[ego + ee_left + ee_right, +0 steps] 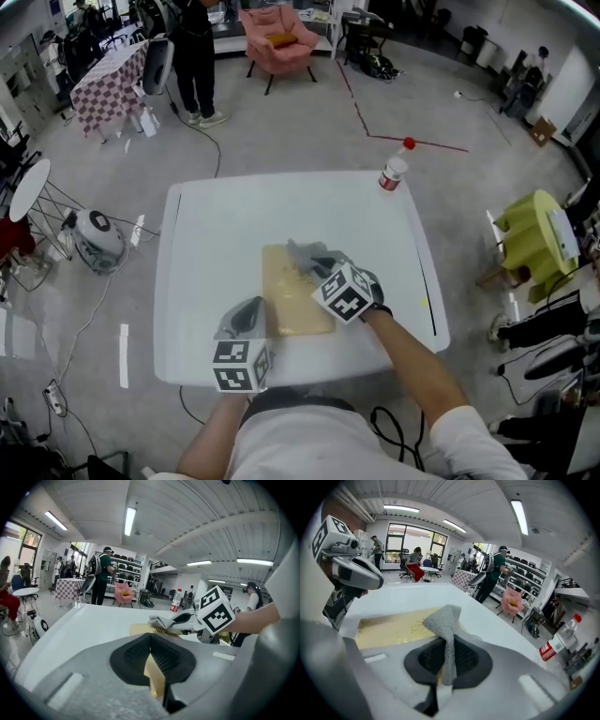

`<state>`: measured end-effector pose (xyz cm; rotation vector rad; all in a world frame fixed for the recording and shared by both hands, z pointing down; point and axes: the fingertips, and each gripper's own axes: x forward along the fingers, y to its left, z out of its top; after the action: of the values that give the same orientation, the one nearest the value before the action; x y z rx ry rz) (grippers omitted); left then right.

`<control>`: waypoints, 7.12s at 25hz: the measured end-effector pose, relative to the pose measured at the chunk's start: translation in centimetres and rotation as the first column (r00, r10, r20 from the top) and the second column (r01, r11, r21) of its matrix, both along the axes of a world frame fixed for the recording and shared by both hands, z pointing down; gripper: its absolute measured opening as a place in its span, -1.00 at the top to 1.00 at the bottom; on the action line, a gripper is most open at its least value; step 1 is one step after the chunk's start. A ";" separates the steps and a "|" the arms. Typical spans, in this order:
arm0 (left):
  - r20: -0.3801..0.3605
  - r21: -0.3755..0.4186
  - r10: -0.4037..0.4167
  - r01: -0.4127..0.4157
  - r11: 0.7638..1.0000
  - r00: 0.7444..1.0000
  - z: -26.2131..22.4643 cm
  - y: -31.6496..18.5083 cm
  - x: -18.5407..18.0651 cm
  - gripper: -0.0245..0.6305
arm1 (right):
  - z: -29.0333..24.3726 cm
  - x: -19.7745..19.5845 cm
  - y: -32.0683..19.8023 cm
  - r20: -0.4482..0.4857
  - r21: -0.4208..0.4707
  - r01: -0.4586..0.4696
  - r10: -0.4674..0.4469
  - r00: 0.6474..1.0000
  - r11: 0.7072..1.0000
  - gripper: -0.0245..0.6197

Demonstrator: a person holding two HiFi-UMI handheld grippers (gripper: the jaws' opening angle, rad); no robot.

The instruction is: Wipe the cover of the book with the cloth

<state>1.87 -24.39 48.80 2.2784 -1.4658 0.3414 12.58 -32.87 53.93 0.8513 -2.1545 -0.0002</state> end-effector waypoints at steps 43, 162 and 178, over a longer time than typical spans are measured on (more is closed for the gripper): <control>0.009 0.038 -0.035 0.035 0.999 0.999 -1.2 3.1 -2.1 0.91 | -5.2 -3.4 4.2 0.034 0.056 0.070 -0.072 0.997 0.996 0.87; -0.034 0.018 -0.004 0.004 1.000 0.999 1.9 1.0 -11.9 0.90 | -0.2 -14.6 17.3 -0.053 -0.038 0.281 -0.283 0.958 0.959 0.87; -0.001 0.098 -0.010 0.010 0.995 1.000 -3.9 -0.2 -4.6 0.90 | -12.3 -1.0 10.2 0.412 0.104 -0.156 0.100 0.906 0.982 0.87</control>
<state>-2.70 -24.56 44.86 2.3465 -1.5246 0.2721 11.59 -22.71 41.60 1.1540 -2.5015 0.1080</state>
